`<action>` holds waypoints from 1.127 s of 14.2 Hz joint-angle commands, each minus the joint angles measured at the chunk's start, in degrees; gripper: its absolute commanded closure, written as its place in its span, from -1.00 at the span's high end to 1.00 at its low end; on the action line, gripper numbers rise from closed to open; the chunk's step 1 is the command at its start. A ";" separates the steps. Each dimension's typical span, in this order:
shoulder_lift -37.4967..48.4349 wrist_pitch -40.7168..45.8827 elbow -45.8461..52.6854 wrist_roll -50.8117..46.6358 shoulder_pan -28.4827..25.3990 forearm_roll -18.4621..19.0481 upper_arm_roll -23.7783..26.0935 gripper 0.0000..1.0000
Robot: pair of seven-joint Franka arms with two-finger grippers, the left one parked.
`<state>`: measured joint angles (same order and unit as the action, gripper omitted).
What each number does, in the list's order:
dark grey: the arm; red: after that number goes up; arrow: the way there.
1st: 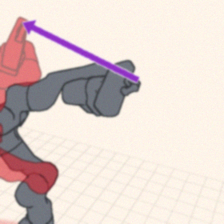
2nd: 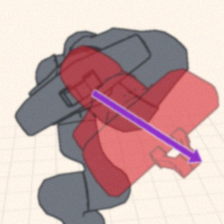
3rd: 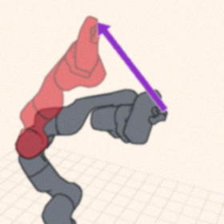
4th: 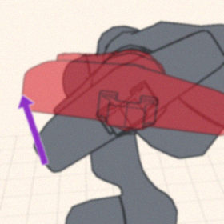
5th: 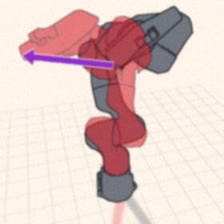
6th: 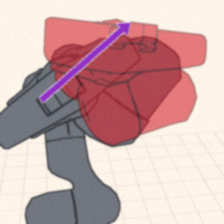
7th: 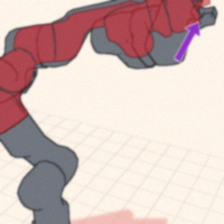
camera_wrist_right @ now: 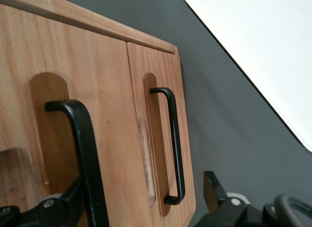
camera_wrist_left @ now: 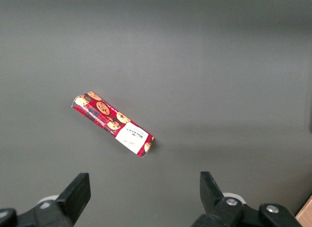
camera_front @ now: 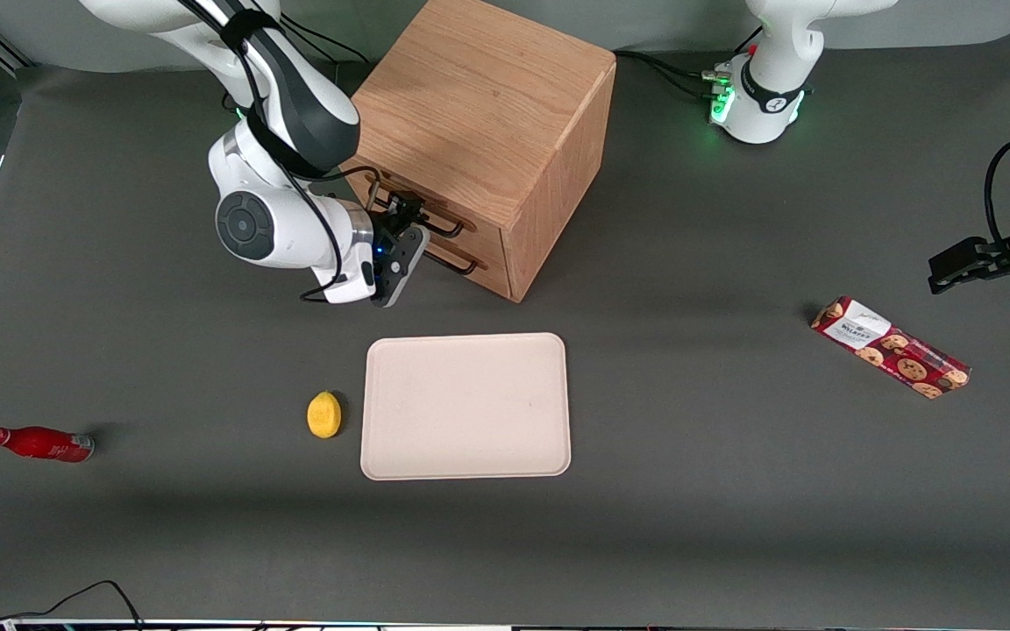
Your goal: Open upper drawer
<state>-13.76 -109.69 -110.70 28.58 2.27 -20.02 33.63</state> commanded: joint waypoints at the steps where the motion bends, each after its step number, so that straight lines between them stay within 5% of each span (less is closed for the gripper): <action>1: 1.19 -1.32 -0.58 1.92 0.81 -0.73 -0.05 1.00; 4: -0.91 -1.50 2.49 2.10 1.07 1.03 -1.02 1.00; 12: -9.34 -1.58 12.07 3.67 1.07 13.07 -4.01 1.00; 16: -13.48 -0.27 20.76 14.47 1.07 13.87 -9.80 1.00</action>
<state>-23.64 -111.64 -96.91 37.79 3.50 -7.55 26.17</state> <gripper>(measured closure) 0.000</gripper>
